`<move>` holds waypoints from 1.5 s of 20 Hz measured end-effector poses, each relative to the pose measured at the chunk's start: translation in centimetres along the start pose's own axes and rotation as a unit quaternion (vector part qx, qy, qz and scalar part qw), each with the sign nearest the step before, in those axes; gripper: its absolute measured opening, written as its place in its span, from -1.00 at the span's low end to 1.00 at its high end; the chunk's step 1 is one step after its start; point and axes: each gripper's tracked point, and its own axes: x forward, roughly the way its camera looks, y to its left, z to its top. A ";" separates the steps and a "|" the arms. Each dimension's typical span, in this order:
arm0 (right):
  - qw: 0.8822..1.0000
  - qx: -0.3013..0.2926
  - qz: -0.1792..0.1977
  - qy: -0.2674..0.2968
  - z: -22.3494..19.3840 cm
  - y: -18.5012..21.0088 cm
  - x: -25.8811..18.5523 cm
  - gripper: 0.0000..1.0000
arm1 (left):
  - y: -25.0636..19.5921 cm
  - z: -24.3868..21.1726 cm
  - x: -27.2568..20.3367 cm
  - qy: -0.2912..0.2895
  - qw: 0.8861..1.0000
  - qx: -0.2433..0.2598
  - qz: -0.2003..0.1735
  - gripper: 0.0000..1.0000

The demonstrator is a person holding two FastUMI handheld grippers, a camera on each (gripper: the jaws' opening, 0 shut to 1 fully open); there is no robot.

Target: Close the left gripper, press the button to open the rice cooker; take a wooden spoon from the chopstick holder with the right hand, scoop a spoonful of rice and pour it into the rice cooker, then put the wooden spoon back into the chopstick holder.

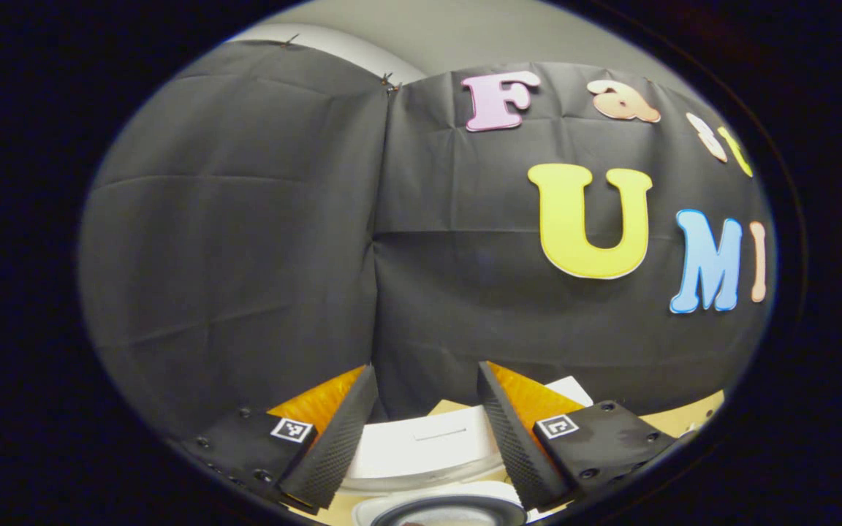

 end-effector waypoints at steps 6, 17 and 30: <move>1.000 0.001 0.026 0.001 0.1 0.6 1.4 0.95 | -1.1 -0.7 -3.0 -0.002 1.000 0.005 0.004 0.84; 0.997 0.005 0.076 -0.019 1.3 2.7 3.3 0.95 | -4.4 -4.6 -10.4 -0.003 1.000 0.007 -0.016 0.83; 0.993 -0.004 0.114 -0.019 1.2 5.2 4.2 0.95 | -7.0 -14.8 -17.7 0.040 0.997 0.004 -0.065 0.93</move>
